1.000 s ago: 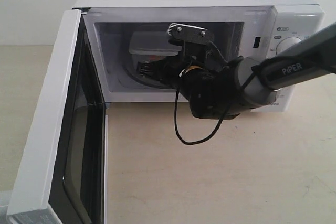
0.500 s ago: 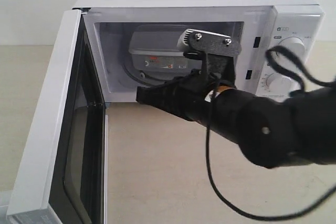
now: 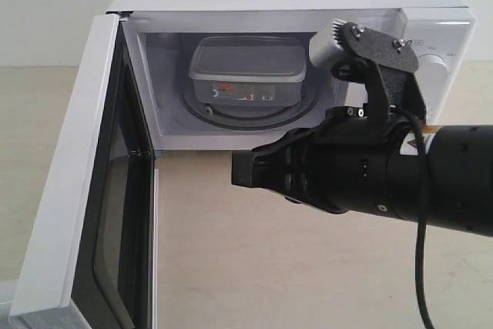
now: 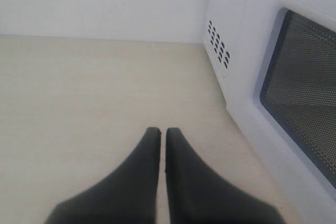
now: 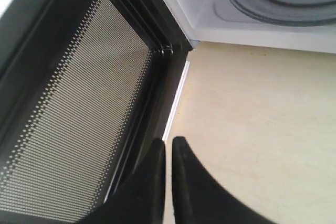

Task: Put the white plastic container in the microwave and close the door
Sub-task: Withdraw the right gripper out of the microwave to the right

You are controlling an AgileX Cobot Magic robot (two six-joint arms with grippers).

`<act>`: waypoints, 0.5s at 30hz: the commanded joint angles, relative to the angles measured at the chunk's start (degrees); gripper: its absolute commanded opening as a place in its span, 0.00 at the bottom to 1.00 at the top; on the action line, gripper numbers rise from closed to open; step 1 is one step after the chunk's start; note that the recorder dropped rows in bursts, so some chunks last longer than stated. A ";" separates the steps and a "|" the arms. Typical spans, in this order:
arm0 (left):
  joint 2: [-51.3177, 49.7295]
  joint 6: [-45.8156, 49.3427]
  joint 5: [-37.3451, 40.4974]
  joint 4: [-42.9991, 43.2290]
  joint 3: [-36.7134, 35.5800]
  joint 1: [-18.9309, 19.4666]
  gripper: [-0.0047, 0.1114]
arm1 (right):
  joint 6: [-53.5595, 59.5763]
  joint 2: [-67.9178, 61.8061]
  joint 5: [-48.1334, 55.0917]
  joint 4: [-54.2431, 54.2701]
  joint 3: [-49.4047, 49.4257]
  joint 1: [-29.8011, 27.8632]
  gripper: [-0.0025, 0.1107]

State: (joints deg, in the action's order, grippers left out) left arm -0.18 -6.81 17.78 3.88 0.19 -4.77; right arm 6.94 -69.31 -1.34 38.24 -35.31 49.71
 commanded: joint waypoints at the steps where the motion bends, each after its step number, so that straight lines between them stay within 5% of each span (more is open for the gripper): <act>1: 0.18 0.08 -0.19 -0.24 -0.19 -0.40 0.08 | 1.13 1.21 0.10 -0.19 0.32 0.07 0.02; 10: 0.18 0.08 -0.19 -0.24 -0.19 -0.40 0.08 | 1.65 2.02 1.94 -0.19 0.32 0.07 0.02; 15: 0.18 0.08 -0.19 -0.24 -0.19 -0.40 0.08 | 11.09 7.40 2.77 -0.47 3.37 -0.30 0.02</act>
State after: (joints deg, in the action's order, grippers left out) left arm -0.18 -6.81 17.78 3.88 0.19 -4.77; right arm 12.89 -65.09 2.00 38.24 -34.06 49.71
